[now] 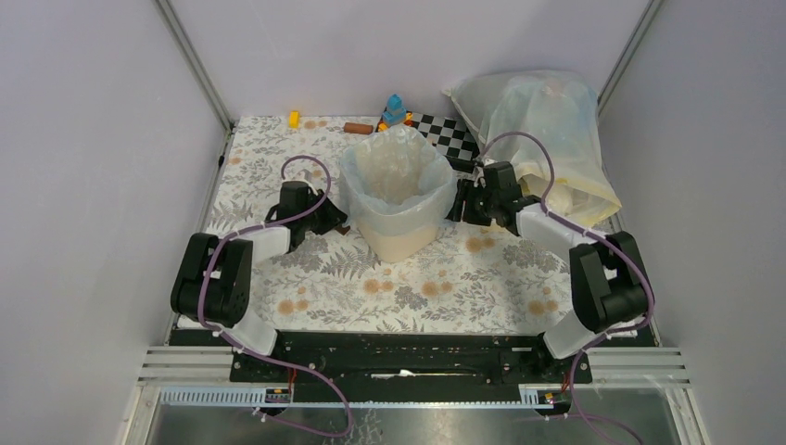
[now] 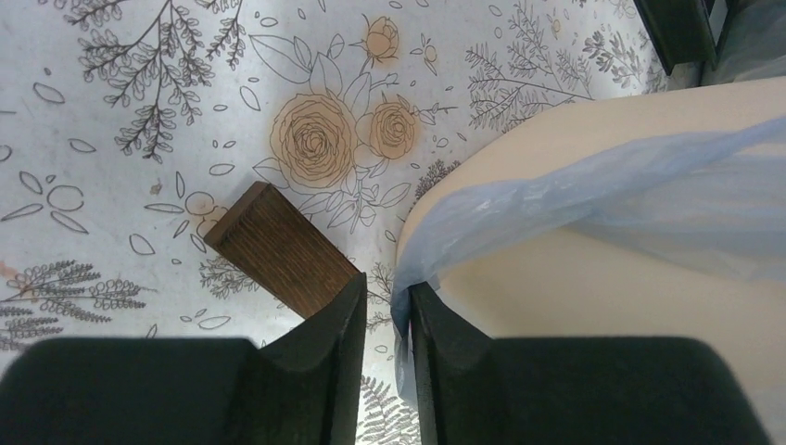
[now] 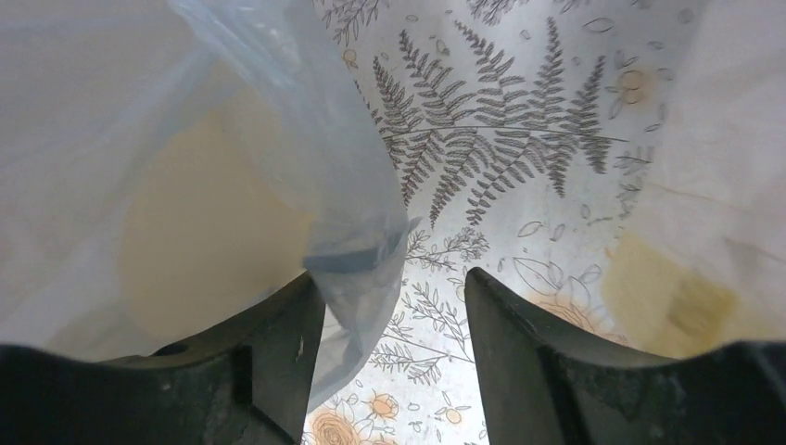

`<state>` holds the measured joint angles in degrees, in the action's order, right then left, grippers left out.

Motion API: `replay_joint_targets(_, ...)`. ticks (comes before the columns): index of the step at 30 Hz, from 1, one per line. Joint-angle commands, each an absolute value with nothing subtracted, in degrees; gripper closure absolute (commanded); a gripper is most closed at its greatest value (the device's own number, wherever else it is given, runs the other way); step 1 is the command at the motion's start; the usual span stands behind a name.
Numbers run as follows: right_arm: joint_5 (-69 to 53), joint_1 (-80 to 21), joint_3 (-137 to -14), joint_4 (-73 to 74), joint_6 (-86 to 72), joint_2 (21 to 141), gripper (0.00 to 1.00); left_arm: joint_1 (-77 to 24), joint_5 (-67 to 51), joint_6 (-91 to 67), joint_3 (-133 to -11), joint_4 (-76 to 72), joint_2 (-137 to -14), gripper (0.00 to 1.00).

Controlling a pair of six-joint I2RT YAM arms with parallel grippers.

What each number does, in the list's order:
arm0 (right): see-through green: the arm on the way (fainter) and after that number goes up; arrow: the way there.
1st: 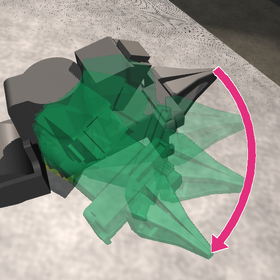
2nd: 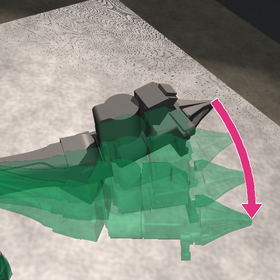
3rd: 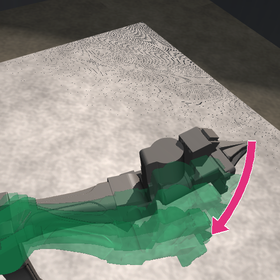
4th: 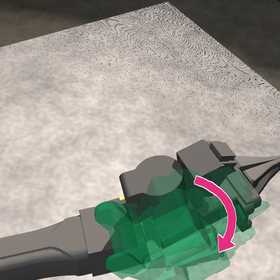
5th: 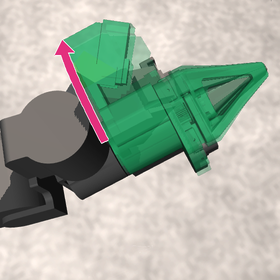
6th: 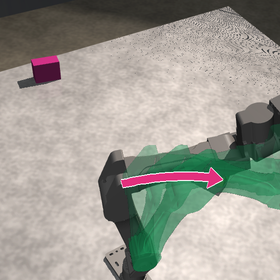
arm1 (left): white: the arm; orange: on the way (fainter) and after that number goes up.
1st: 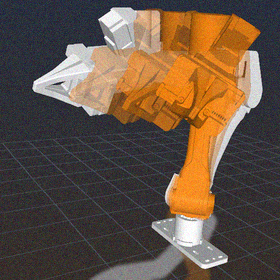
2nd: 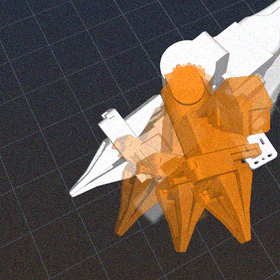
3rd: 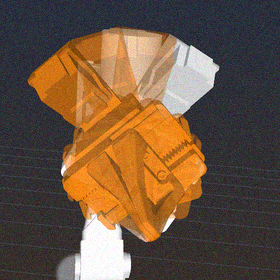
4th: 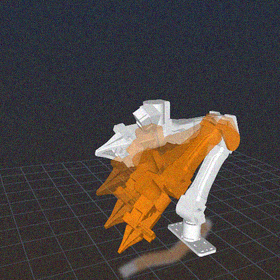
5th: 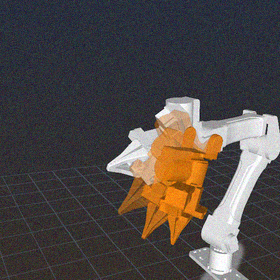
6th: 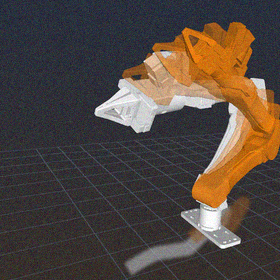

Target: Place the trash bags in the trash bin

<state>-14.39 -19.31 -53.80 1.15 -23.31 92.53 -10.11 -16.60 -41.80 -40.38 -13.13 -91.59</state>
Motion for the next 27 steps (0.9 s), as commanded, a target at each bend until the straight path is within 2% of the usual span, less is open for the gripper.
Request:
replay_joint_targets(1, -6.2, -19.1, -57.1, 6.6, -20.3, 84.0, 0.34, -9.8, -13.4, -38.8, -41.8, -11.7, -85.8, 0.68)
replay_joint_targets(4, 2.4, -19.2, -61.6, 14.0, -18.4, 80.6, 0.31, -9.8, -11.7, -38.5, -41.4, -10.5, -82.2, 0.61)
replay_joint_targets(7, 6.8, -19.2, -66.4, 18.2, -16.6, 77.0, 0.32, -9.9, -9.9, -37.9, -41.1, -8.4, -79.2, 0.59)
replay_joint_targets(11, 4.8, -19.4, -74.5, 22.4, -13.6, 74.6, 0.43, -10.0, -8.7, -37.3, -39.9, -7.2, -75.7, 0.57)
replay_joint_targets(13, 2.4, -20.5, -80.9, 25.7, -12.1, 75.8, 0.55, -10.1, -8.5, -37.3, -39.2, -7.3, -74.2, 0.55)
replay_joint_targets(15, 1.0, -23.0, -86.3, 29.0, -10.2, 78.2, 0.87, -10.2, -8.5, -37.2, -38.4, -7.8, -72.7, 0.55)
replay_joint_targets(16, 0.9, -24.7, -88.5, 30.1, -9.5, 79.3, 0.98, -10.3, -8.5, -37.3, -37.9, -8.5, -72.1, 0.54)
replay_joint_targets(21, 0.8, -34.5, -98.5, 35.6, -5.2, 86.7, 1.00, -10.7, -10.2, -36.9, -34.7, -13.0, -68.8, 0.52)
replay_joint_targets(27, 0.3, -40.1, -109.3, 43.7, -1.9, 98.5, 1.00, -12.3, -10.4, -36.8, -32.0, -14.9, -66.5, 0.51)
